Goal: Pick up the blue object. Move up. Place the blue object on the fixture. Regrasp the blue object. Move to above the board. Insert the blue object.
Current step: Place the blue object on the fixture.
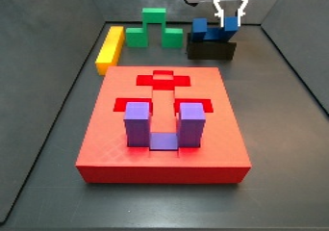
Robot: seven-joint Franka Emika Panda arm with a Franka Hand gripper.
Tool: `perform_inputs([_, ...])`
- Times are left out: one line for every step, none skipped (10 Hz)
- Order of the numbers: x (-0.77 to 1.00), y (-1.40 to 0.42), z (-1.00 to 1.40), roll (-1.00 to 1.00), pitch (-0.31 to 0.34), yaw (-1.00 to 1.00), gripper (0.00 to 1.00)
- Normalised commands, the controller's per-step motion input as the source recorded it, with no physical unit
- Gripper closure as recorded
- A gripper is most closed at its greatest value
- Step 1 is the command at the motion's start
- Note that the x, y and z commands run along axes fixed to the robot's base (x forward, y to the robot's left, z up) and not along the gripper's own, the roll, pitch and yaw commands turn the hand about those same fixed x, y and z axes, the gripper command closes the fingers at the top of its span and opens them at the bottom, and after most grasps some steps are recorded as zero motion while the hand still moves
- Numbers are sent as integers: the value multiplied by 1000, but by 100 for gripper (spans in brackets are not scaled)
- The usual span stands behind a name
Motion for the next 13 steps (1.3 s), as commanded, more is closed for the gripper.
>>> perform_inputs([254,111,0,94,86,-11,100])
perform_inputs([286,114,0,177,83,-86,100])
perform_inputs([246,49,0,260,69,-134,100])
perform_inputs([49,0,-40,149,6,-106,100])
perform_inputs([0,3,-154,23,0,-57,100])
perform_inputs([0,23,-134,0,0,-20,100])
perform_inputs([0,6,-106,0,0,-17,100])
perform_inputs([0,9,-123,0,0,-14,100])
perform_inputs([0,0,-97,0,0,0,100])
perform_inputs([57,20,-209,0,0,-9,100])
perform_inputs([97,0,-140,0,0,-23,100])
perform_inputs([0,0,0,0,0,0,100])
perform_inputs([0,0,0,0,0,0,0])
